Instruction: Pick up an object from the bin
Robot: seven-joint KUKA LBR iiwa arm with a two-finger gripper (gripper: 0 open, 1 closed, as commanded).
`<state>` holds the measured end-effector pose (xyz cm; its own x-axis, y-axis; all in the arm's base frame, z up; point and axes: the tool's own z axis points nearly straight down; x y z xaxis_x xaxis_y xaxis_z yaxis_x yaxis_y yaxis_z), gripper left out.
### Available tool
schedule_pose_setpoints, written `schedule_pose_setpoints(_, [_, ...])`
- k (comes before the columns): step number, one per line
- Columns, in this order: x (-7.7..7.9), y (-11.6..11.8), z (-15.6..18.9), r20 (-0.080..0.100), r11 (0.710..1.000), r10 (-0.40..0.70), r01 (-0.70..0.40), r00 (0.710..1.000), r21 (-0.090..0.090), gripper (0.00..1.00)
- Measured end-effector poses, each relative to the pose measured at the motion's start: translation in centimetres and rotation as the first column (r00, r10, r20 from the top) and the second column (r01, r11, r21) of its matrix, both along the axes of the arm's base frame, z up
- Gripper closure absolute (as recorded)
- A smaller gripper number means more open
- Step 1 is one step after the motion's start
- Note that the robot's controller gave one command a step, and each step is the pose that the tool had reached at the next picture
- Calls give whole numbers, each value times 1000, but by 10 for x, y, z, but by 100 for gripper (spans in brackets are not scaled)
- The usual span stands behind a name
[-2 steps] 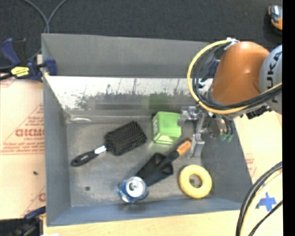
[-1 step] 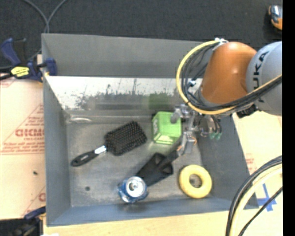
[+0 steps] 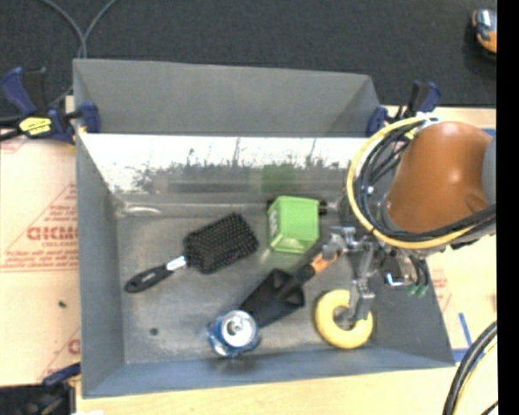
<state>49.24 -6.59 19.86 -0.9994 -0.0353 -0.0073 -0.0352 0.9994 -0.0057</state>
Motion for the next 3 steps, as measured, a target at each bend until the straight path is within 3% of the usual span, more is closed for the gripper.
schedule_pose_setpoints(1, [88,67,-91,13,998,-61,61,998,14,0])
schedule_pose_setpoints(2, [-2,48,-59,6,996,-86,86,996,0,0])
schedule_pose_setpoints(3, [75,74,-130,11,993,-115,115,993,14,0])
